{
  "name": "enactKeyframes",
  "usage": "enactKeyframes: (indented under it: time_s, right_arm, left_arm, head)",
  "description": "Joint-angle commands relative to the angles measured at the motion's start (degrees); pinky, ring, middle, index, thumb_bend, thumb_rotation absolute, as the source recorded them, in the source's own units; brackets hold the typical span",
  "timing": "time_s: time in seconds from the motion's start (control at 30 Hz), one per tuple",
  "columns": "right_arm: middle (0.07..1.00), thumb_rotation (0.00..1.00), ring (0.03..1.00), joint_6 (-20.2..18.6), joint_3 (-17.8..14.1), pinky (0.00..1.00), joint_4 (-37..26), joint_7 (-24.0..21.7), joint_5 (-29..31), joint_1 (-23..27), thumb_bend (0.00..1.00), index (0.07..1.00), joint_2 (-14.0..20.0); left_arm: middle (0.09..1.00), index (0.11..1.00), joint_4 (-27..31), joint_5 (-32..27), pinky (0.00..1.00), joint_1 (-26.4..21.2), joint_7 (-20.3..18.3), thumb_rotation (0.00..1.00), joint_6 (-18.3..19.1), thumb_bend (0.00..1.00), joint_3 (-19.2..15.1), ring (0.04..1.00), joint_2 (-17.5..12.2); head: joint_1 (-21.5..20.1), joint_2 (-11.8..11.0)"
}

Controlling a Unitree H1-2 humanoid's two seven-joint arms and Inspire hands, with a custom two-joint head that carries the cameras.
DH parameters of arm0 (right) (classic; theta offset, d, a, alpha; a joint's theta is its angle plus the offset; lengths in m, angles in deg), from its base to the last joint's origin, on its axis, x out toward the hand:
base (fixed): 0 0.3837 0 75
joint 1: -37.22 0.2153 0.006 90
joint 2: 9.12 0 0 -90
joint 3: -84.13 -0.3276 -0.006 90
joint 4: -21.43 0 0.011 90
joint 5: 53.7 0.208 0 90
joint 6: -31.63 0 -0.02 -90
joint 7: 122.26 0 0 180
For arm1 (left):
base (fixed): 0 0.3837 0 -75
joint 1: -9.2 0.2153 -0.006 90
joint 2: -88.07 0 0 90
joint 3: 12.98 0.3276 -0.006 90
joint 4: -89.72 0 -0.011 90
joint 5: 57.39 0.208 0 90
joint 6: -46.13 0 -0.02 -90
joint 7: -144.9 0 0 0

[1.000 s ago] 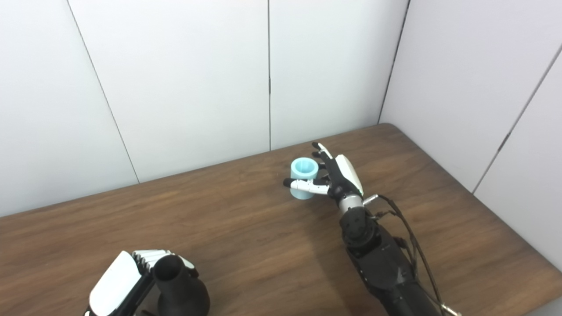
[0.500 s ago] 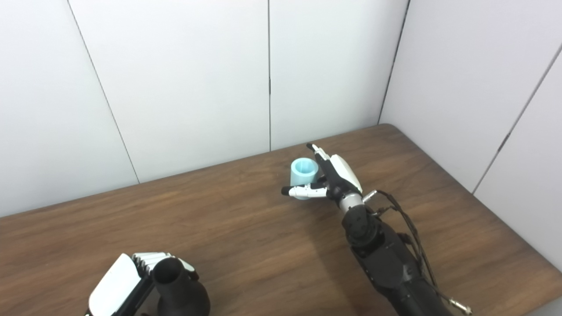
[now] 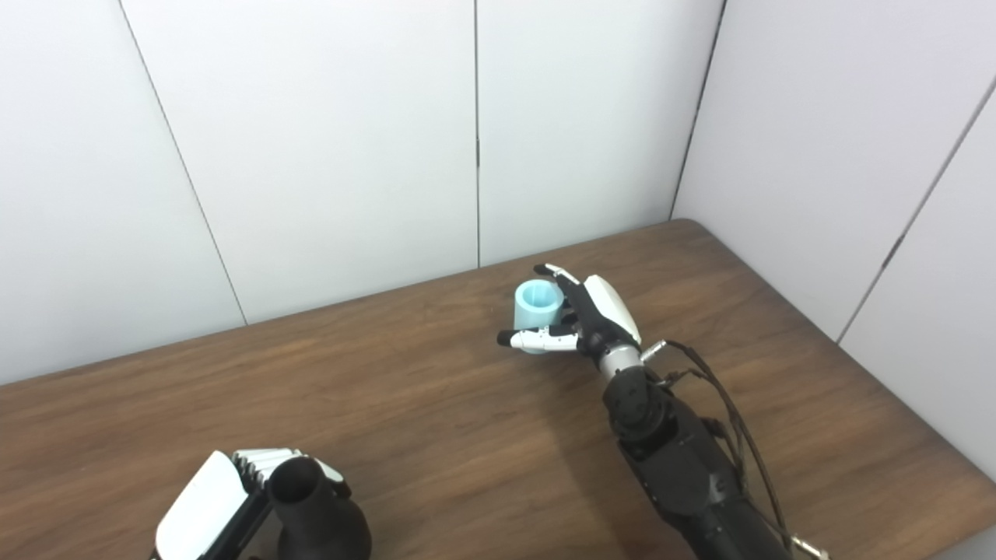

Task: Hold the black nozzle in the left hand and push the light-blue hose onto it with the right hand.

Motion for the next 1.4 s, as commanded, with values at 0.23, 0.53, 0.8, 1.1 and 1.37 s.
enactKeyframes:
  time_s: [0.23, 0.53, 0.8, 1.1, 1.37]
  right_arm:
    - [0.474, 0.26, 0.378, -1.2, 3.9, 0.27, -1.3, 0.8, -8.0, 0.0, 0.93, 0.642, 0.9]
    - [0.446, 0.00, 0.399, -0.9, 7.2, 0.33, -3.0, 0.4, -14.4, 0.0, 0.54, 0.516, 2.3]
    - [0.426, 0.00, 0.325, 0.4, 7.5, 0.26, -3.7, 0.8, -15.3, -0.9, 0.52, 0.515, 2.5]
    - [0.467, 0.00, 0.304, 1.6, 6.8, 0.23, -4.3, 1.0, -14.3, -1.5, 0.53, 0.492, 2.4]
    - [0.470, 0.00, 0.194, 2.6, 6.6, 0.14, -6.3, 0.8, -13.8, -2.5, 0.53, 0.487, 2.6]
  left_arm:
    - [0.477, 0.503, -3.6, -2.3, 0.36, 9.1, 0.8, 0.00, -1.0, 0.52, 3.8, 0.491, -0.1]
    - [0.476, 0.504, -3.8, -2.2, 0.37, 9.1, 1.0, 0.00, -1.0, 0.52, 3.8, 0.491, -0.2]
    - [0.475, 0.504, -4.1, -2.7, 0.36, 9.0, 1.1, 0.00, -1.0, 0.52, 4.1, 0.489, -0.1]
    - [0.475, 0.505, -4.0, -2.8, 0.37, 9.1, 0.1, 0.00, -1.0, 0.52, 4.0, 0.491, -0.1]
    - [0.477, 0.502, -4.1, -3.2, 0.38, 9.1, -0.6, 0.00, -1.0, 0.52, 3.8, 0.493, 0.1]
  head:
    - [0.0, 0.1]
    - [-0.1, 0.1]
    - [-0.1, 0.1]
    - [0.0, 0.1]
    - [1.3, 0.4]
